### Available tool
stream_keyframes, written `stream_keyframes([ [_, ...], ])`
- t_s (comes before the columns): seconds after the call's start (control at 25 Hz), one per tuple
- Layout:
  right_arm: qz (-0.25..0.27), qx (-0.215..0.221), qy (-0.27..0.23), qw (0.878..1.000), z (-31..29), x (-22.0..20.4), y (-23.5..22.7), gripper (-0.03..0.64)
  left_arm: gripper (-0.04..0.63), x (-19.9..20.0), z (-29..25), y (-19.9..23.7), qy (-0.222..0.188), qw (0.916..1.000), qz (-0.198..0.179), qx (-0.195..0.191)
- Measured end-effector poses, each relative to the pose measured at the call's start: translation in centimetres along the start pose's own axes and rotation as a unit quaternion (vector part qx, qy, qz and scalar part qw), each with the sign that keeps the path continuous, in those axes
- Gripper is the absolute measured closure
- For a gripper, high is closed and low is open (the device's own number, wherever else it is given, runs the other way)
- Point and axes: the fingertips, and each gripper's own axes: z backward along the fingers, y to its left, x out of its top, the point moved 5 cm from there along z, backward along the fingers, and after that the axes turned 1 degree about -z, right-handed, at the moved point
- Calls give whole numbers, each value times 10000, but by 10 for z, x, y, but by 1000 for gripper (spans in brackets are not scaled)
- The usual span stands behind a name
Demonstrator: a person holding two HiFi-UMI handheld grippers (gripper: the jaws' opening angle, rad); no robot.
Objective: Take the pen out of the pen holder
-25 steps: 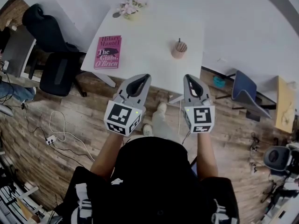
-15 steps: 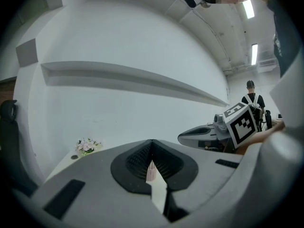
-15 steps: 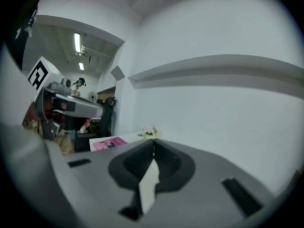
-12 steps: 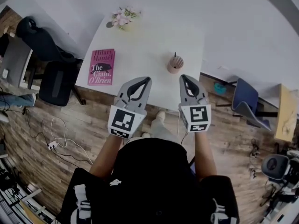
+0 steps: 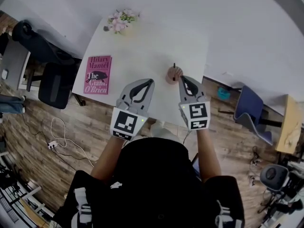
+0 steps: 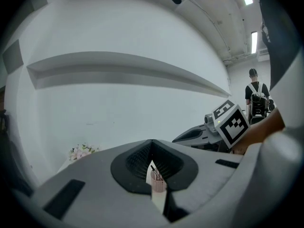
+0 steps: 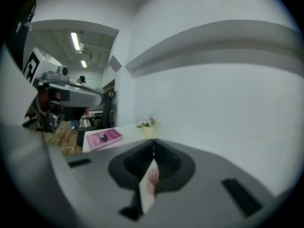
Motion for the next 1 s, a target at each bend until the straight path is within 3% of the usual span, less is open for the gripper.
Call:
stream_keyframes([
  [0.24,86,462,642,9968,-29,-31,-8,584,575,-9,-27,1,169,9998,-65,11],
  [0.52,29,620,1704,9834,-51,-68,-9,583,575,-27,-43,5,452,9990,1,-10],
  [0.72,-75,489,2191,9744,-67,-82,-12,583,575,-32,-52,15,546,9983,-29,-197],
  [1.0,-410,106,2546,9661,-90,-90,-15,581,575,-39,-61,33,646,9948,-174,-766],
])
